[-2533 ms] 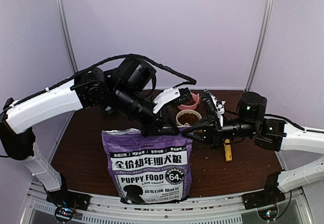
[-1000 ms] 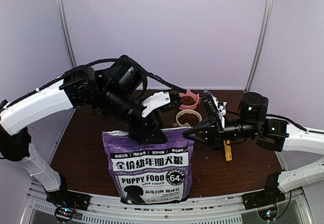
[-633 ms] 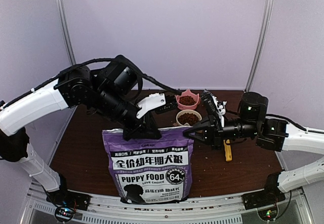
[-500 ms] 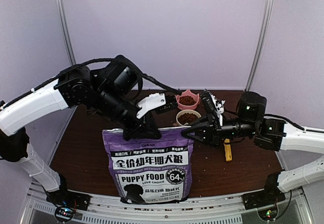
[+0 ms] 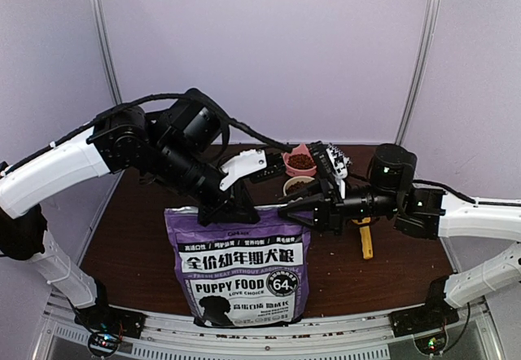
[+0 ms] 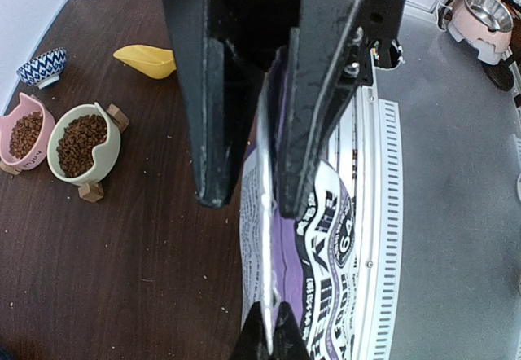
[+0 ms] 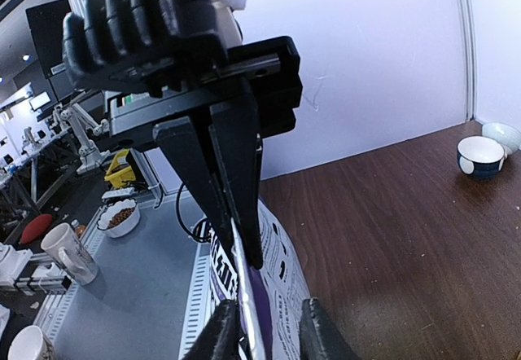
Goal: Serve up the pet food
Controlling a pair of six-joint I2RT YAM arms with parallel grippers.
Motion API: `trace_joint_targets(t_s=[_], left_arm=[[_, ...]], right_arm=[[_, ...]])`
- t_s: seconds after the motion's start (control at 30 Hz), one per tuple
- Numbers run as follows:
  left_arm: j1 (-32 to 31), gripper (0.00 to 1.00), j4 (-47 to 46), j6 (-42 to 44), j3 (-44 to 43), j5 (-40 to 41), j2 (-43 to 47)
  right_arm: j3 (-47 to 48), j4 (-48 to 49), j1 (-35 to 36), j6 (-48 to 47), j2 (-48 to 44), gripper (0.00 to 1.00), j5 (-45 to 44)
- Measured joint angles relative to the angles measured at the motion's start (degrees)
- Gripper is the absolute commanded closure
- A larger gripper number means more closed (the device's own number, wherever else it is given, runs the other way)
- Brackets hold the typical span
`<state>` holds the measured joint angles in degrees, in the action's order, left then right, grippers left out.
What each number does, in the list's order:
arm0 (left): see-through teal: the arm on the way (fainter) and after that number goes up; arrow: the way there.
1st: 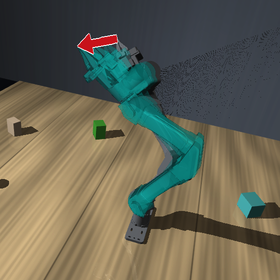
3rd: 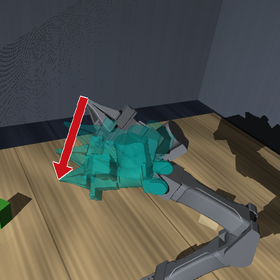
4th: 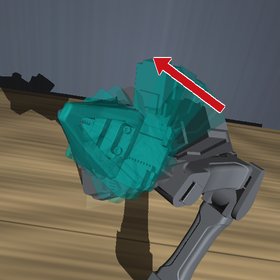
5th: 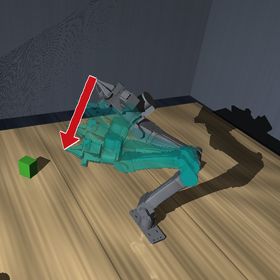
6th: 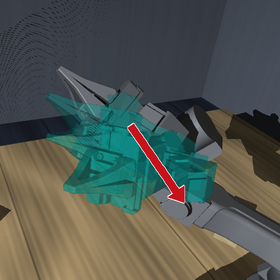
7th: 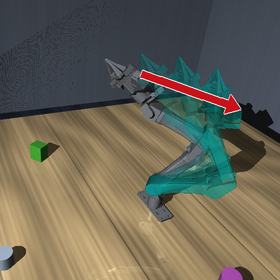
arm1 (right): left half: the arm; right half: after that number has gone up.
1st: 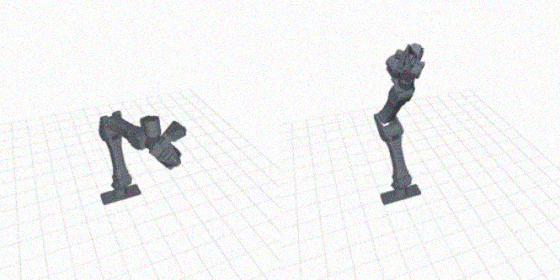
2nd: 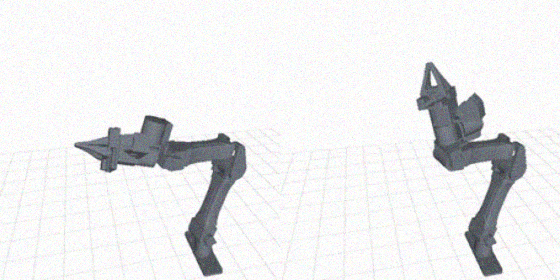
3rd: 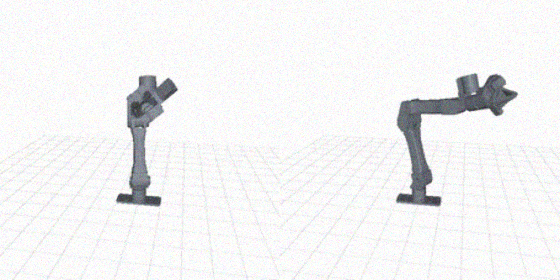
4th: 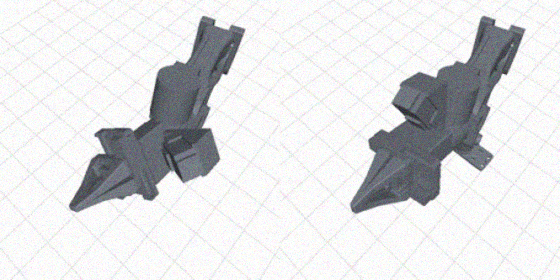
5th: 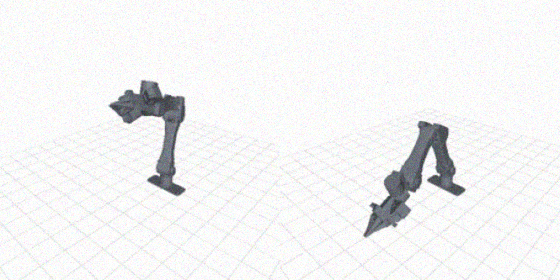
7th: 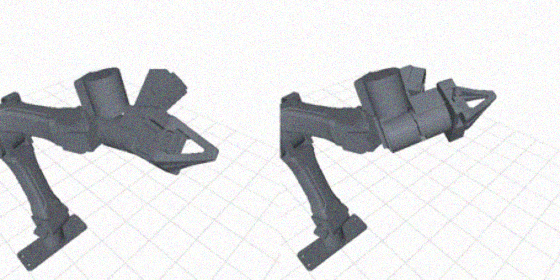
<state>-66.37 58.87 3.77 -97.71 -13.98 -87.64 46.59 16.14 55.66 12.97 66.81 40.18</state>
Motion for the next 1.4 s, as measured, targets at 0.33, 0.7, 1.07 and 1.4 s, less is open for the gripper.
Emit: trace_joint_targets(t_s=[0.33, 0.7, 1.07, 1.4], left_arm=[[0.0, 0.96, -0.3, 0.0, 0.3, 0.1, 0.3], [0.3, 1.0, -0.8, -0.9, 4.5, 2.4, 4.2], [0.4, 0.82, -1.3, -0.7, 5.6, 3.4, 5.2], [0.6, 0.95, -1.9, -0.4, 6.3, 4.1, 5.9]], right_arm=[[0.3, 0.9, 0.4, 0.7, 1.6, 1.0, 1.6], [0.3, -2.4, 0.5, -0.7, -0.5, 1.0, 0.0], [0.3, -5.6, 0.3, -1.9, -2.6, 1.0, -1.9], [0.1, -8.9, -0.2, -2.6, -5.1, 1.0, -3.2]])
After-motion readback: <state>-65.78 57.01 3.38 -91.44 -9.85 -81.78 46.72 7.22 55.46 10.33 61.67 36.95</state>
